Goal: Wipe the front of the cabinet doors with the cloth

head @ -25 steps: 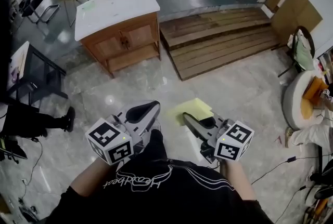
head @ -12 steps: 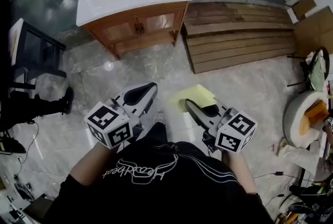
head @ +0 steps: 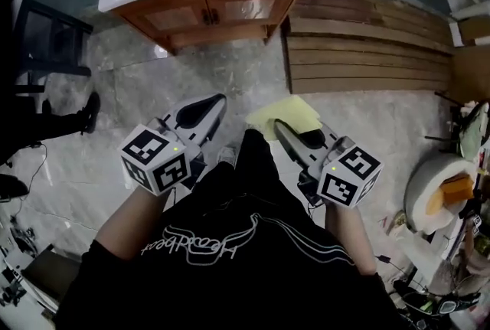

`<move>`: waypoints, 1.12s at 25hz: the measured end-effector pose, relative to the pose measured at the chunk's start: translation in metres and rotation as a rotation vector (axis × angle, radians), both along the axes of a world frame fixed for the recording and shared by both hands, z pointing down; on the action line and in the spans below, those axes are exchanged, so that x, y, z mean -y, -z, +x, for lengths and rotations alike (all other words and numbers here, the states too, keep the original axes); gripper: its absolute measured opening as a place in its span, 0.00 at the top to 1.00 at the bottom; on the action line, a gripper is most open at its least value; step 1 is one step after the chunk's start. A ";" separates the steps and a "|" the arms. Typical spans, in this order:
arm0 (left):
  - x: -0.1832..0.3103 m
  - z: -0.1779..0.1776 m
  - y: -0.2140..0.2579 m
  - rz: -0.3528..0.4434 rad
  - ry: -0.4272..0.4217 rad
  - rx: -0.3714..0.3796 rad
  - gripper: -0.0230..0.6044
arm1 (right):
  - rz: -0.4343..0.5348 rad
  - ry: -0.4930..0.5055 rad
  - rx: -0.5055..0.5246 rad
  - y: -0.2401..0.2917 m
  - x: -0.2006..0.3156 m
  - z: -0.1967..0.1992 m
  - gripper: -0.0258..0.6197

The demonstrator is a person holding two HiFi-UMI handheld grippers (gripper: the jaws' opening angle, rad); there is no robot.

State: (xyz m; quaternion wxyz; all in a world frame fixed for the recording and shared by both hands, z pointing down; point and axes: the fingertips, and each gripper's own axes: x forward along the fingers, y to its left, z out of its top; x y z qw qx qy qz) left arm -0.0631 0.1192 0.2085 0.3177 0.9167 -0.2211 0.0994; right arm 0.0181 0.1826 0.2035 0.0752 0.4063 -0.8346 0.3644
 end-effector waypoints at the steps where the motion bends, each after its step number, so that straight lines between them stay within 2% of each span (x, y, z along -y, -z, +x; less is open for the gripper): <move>1: 0.009 0.002 -0.004 -0.002 0.022 0.011 0.95 | 0.004 0.022 -0.002 -0.003 0.012 0.002 0.90; 6: 0.050 0.013 -0.013 -0.011 0.158 0.037 0.95 | -0.008 0.145 -0.023 -0.024 0.067 0.016 0.90; 12: 0.096 0.027 -0.021 0.026 0.282 0.000 0.95 | 0.024 0.292 -0.037 -0.033 0.121 0.027 0.90; 15: 0.107 0.024 -0.040 0.010 0.336 -0.015 0.95 | 0.028 0.343 -0.062 -0.046 0.137 0.026 0.90; 18: 0.119 0.017 -0.063 -0.023 0.367 -0.030 0.95 | 0.028 0.353 -0.044 -0.058 0.156 0.018 0.90; 23: 0.143 -0.001 -0.097 -0.044 0.404 -0.034 0.95 | 0.030 0.383 -0.073 -0.093 0.184 -0.004 0.90; 28: 0.168 -0.015 -0.125 -0.031 0.424 -0.019 0.95 | 0.043 0.385 -0.117 -0.132 0.222 -0.018 0.90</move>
